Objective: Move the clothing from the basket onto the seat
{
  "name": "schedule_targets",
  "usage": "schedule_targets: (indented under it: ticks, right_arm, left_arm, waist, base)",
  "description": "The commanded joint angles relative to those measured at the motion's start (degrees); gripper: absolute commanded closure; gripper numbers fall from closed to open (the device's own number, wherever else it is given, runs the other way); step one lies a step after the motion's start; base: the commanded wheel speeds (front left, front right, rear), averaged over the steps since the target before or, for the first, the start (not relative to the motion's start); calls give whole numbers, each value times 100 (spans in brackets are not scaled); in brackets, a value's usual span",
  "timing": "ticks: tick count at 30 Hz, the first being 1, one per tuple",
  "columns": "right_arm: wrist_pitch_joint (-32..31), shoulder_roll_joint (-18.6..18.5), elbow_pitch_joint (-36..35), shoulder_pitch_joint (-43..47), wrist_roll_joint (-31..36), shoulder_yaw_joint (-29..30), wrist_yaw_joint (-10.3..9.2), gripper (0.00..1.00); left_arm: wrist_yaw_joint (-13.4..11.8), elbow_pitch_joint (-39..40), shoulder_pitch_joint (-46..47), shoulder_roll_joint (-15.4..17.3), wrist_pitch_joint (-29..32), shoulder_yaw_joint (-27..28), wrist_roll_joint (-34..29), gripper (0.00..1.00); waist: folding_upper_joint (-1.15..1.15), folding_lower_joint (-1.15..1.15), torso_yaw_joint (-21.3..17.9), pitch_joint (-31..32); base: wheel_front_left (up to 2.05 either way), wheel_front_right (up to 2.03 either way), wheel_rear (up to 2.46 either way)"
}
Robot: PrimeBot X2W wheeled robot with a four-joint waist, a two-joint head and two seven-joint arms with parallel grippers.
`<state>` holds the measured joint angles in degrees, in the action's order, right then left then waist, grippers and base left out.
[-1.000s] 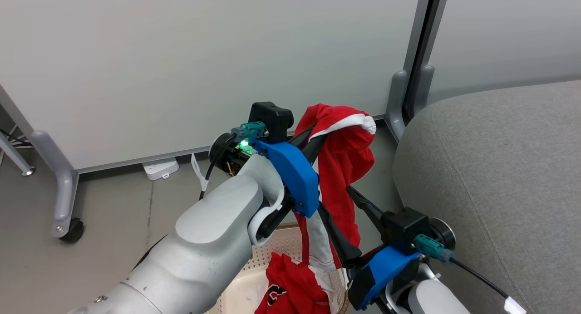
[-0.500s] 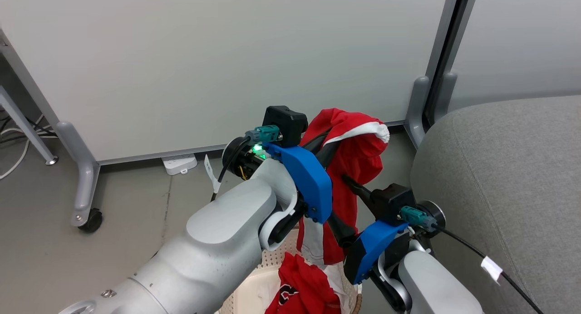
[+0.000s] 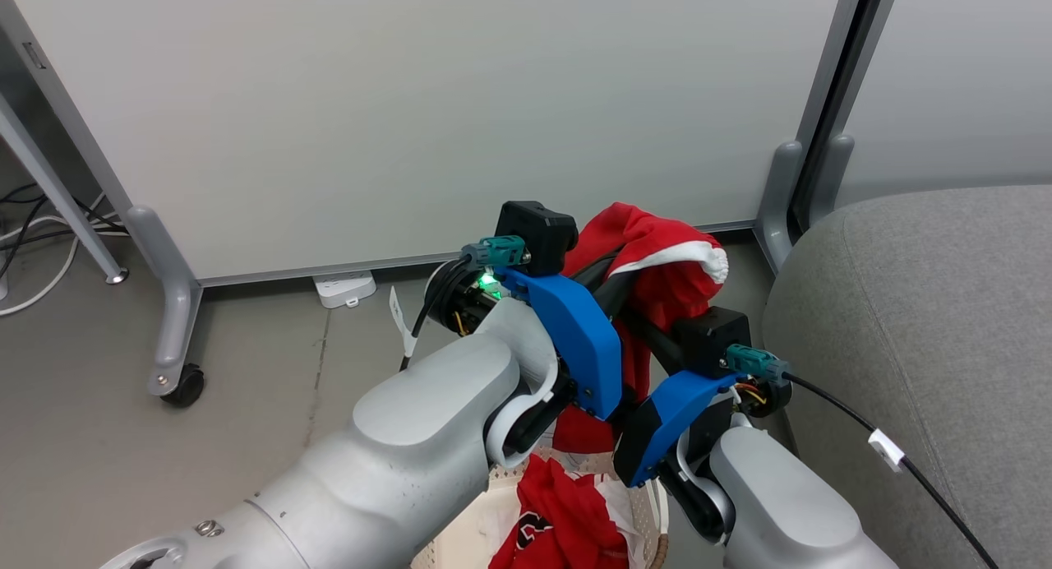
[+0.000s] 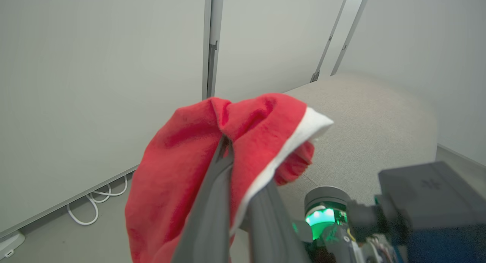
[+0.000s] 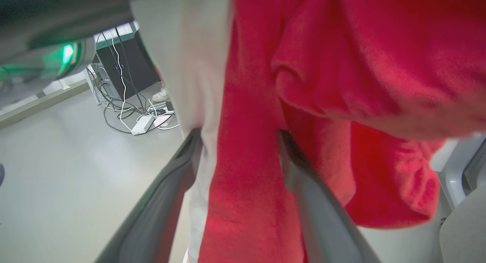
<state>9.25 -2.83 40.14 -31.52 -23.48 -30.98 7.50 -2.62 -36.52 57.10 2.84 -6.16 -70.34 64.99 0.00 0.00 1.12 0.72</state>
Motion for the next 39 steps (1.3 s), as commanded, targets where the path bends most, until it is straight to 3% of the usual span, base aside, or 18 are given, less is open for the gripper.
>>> schedule_targets:
  ticks: [1, 2, 3, 4, 5, 16, 39]
  right_arm:
    - [88, -7, 128, -144, -112, -72, -1, 0]
    - [115, -9, 197, -183, -167, -95, -1, 0]
    - [153, -10, 263, -219, -201, -122, -1, 31]
    - [153, -10, 263, -219, -201, -122, -1, 31]
    - [214, -9, 373, -305, -250, -172, -1, 100]
    - [450, -10, 687, -499, -135, -225, -1, 100]
    - [423, -10, 621, -423, -86, -374, -2, 100]
  left_arm:
    - [-38, 50, 80, 11, -44, -43, 67, 100]
    - [-40, 64, 89, 13, -53, -69, 94, 100]
    - [-52, 76, 99, 12, -61, -94, 111, 100]
    - [-52, 76, 99, 12, -61, -94, 111, 100]
    - [-64, 94, 116, 10, -65, -134, 154, 100]
    - [-50, -95, 201, 13, -130, -255, 235, 100]
    - [53, -328, 241, 12, -224, -314, 266, 100]
  waist:
    - [0, 0, 22, 2]
    - [0, 0, 31, 3]
    - [0, 0, 39, 4]
    - [0, 0, 39, 4]
    - [0, 0, 53, 7]
    - [0, 0, -9, 9]
    - [0, 0, -152, 88]
  base:
    - [0, 0, 0]
    - [0, 0, 0]
    - [0, 0, 0]
    - [0, 0, 0]
    - [0, 0, 0]
    - [0, 0, 0]
    - [0, 0, 0]
